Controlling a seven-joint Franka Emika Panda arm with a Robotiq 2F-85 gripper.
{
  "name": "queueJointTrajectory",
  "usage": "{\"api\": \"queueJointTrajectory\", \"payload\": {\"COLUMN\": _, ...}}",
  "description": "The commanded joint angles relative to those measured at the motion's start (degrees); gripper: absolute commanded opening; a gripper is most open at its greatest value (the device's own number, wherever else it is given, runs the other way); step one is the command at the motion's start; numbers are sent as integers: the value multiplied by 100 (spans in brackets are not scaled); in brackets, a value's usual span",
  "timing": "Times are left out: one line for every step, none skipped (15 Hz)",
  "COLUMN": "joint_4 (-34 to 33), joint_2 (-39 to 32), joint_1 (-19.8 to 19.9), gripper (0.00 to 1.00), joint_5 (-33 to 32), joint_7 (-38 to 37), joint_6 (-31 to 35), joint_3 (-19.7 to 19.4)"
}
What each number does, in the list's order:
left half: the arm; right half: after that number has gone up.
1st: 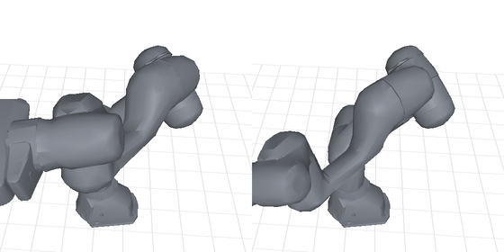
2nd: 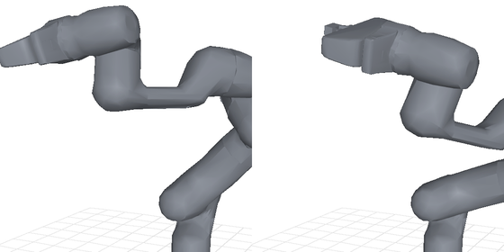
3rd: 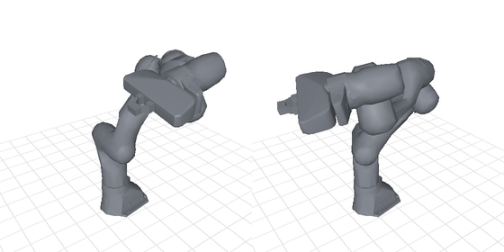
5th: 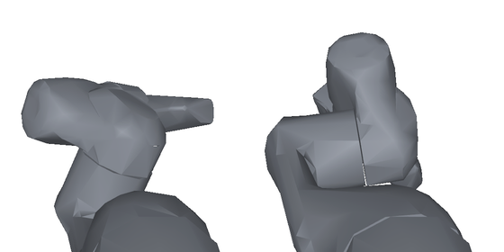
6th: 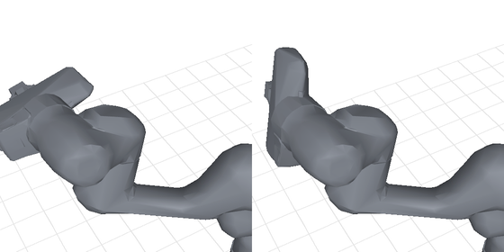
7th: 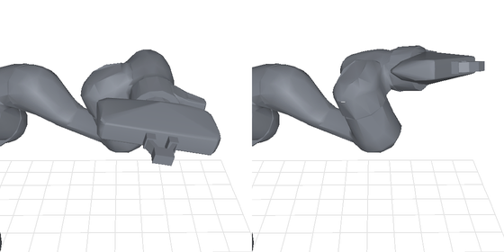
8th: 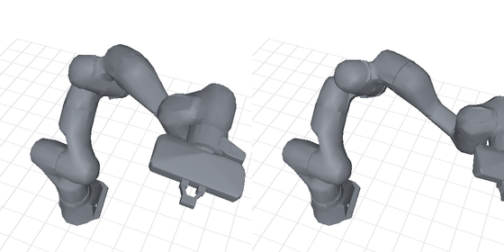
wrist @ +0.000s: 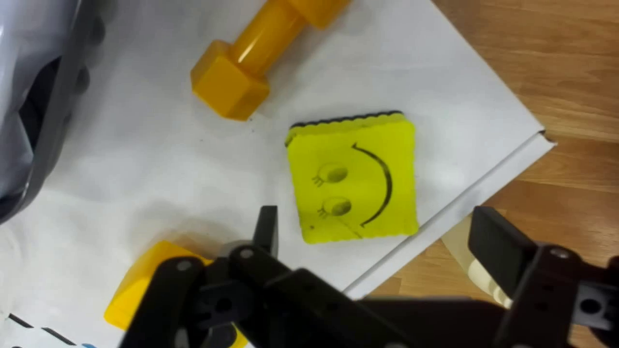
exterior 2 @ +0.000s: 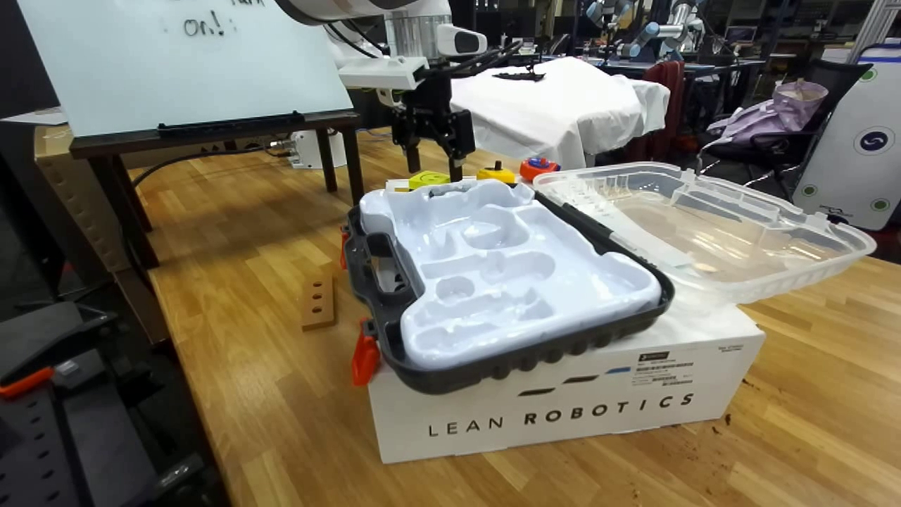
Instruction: Place the yellow and black block in the toolbox
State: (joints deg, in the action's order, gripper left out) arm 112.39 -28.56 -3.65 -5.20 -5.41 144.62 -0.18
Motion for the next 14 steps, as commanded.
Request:
{"api": "queueJointTrajectory", "payload": {"joint_4": 284, "joint_2": 259, "joint_1": 127, "gripper": 100, "joint_5": 164, "joint_7": 265, "joint_6": 15, "joint_3": 79}}
{"api": "queueJointTrajectory", "payload": {"joint_4": 323, "joint_2": 294, "joint_1": 141, "gripper": 100, "joint_5": 180, "joint_7": 290, "joint_6": 16, "joint_3": 82}}
{"api": "queueJointTrajectory", "payload": {"joint_4": 363, "joint_2": 334, "joint_1": 154, "gripper": 100, "joint_5": 196, "joint_7": 316, "joint_6": 15, "joint_3": 85}}
{"api": "queueJointTrajectory", "payload": {"joint_4": 399, "joint_2": 369, "joint_1": 167, "gripper": 100, "joint_5": 216, "joint_7": 339, "joint_6": 14, "joint_3": 88}}
{"api": "queueJointTrajectory", "payload": {"joint_4": 419, "joint_2": 387, "joint_1": 185, "gripper": 100, "joint_5": 246, "joint_7": 371, "joint_6": 4, "joint_3": 95}}
{"api": "queueJointTrajectory", "payload": {"joint_4": 436, "joint_2": 402, "joint_1": 202, "gripper": 100, "joint_5": 283, "joint_7": 399, "joint_6": -7, "joint_3": 104}}
{"api": "queueJointTrajectory", "payload": {"joint_4": 438, "joint_2": 401, "joint_1": 222, "gripper": 100, "joint_5": 341, "joint_7": 443, "joint_6": -26, "joint_3": 122}}
{"api": "queueJointTrajectory", "payload": {"joint_4": 439, "joint_2": 401, "joint_1": 238, "gripper": 100, "joint_5": 394, "joint_7": 478, "joint_6": -47, "joint_3": 135}}
{"api": "queueJointTrajectory", "payload": {"joint_4": 420, "joint_2": 371, "joint_1": 237, "gripper": 100, "joint_5": 431, "joint_7": 488, "joint_6": -57, "joint_3": 132}}
{"api": "queueJointTrajectory", "payload": {"joint_4": 403, "joint_2": 346, "joint_1": 235, "gripper": 100, "joint_5": 458, "joint_7": 496, "joint_6": -72, "joint_3": 127}}
{"api": "queueJointTrajectory", "payload": {"joint_4": 389, "joint_2": 331, "joint_1": 233, "gripper": 100, "joint_5": 478, "joint_7": 501, "joint_6": -85, "joint_3": 126}}
{"api": "queueJointTrajectory", "payload": {"joint_4": 379, "joint_2": 324, "joint_1": 231, "gripper": 100, "joint_5": 498, "joint_7": 506, "joint_6": -90, "joint_3": 126}}
{"api": "queueJointTrajectory", "payload": {"joint_4": 360, "joint_2": 320, "joint_1": 238, "gripper": 100, "joint_5": 531, "joint_7": 520, "joint_6": -101, "joint_3": 135}}
{"api": "queueJointTrajectory", "payload": {"joint_4": 349, "joint_2": 318, "joint_1": 234, "gripper": 100, "joint_5": 537, "joint_7": 516, "joint_6": -102, "joint_3": 133}}
